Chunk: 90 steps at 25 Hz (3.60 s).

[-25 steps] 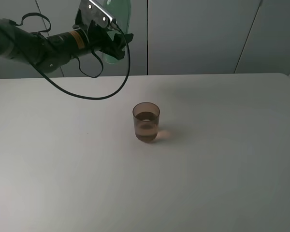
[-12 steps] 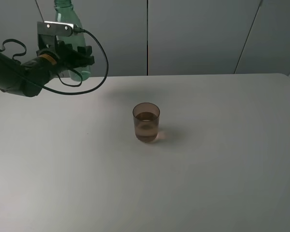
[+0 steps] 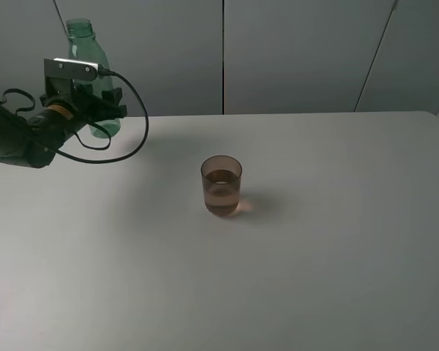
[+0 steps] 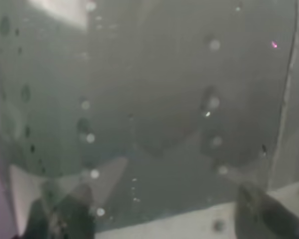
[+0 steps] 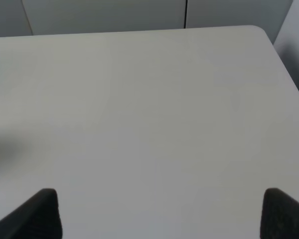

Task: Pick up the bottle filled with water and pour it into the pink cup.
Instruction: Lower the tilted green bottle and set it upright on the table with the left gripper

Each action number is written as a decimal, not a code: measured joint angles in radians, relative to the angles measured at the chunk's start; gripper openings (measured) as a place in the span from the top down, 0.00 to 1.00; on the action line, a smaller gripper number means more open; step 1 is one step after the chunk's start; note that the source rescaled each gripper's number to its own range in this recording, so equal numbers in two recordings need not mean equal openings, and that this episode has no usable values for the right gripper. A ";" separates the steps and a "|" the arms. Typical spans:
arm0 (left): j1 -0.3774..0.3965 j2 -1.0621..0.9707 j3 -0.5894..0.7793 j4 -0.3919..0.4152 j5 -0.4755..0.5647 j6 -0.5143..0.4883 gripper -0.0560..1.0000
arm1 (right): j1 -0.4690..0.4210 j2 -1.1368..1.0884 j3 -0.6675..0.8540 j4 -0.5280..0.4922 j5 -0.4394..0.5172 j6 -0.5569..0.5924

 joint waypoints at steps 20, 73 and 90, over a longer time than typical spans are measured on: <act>0.027 0.183 -0.150 0.029 -0.036 0.000 0.95 | 0.000 0.000 0.000 0.000 0.000 0.002; 0.027 0.197 -0.152 0.045 0.005 0.001 0.01 | 0.000 0.000 0.000 0.000 0.000 0.002; 0.027 0.151 -0.101 0.037 0.161 0.001 0.00 | 0.000 0.000 0.000 0.000 0.000 0.002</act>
